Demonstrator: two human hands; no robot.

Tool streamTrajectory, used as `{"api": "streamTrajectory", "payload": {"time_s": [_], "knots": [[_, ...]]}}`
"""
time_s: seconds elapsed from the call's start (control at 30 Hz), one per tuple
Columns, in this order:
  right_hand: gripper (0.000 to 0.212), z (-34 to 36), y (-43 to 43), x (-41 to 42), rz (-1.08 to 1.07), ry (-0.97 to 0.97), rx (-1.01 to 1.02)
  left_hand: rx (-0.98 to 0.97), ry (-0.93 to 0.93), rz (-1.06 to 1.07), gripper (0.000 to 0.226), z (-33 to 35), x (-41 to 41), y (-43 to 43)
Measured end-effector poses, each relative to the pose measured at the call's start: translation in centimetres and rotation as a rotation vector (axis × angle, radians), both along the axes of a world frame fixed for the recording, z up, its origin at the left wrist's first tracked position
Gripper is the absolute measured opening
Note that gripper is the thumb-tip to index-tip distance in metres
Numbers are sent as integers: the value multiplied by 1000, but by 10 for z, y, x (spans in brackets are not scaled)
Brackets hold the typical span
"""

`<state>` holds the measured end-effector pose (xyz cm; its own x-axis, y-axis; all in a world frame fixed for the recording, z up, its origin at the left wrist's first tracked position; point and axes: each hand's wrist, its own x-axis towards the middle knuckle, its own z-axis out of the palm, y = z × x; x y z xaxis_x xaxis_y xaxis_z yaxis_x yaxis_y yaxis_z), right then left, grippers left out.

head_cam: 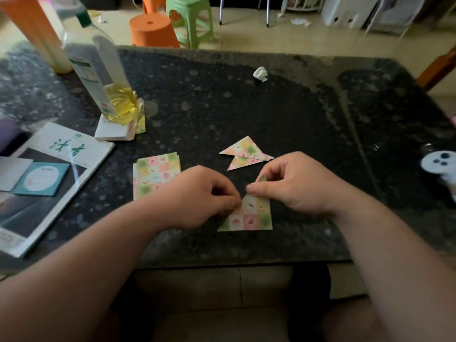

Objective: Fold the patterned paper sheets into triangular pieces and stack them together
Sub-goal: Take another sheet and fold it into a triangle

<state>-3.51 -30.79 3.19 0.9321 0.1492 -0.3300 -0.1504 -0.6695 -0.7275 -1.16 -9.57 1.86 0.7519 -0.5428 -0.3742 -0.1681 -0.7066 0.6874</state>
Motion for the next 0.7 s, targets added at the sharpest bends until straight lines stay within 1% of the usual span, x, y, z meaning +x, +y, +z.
{"api": "streamTrajectory", "payload": {"time_s": [0.07,0.1,0.17,0.23,0.3,0.4,0.47,0.57,0.67,0.7], "knots": [[22,1,-2,-1,-86,22,141,-81,62,73,13,0,2,2],[23,1,-2,-1,-89,28,153,-138,121,110,11,0,3,3],[25,0,0,-2,-38,35,89,-216,193,122,5,2,1,3],[25,-3,4,-2,-27,28,81,-201,156,92,3,3,-1,1],[23,-6,7,-1,-108,2,154,-174,126,113,6,4,-3,-4],[12,-9,9,1,-254,-23,285,-216,166,211,11,1,-1,-7],[10,-9,10,1,-287,-26,315,-245,191,247,9,-1,0,-7],[15,-11,13,-1,-273,-33,263,-272,220,237,6,-3,-1,-7],[14,-11,18,-1,-171,-14,149,-370,222,287,10,-4,0,-7],[13,-11,19,-2,-141,-8,126,-383,201,304,7,-4,0,-6]]}}
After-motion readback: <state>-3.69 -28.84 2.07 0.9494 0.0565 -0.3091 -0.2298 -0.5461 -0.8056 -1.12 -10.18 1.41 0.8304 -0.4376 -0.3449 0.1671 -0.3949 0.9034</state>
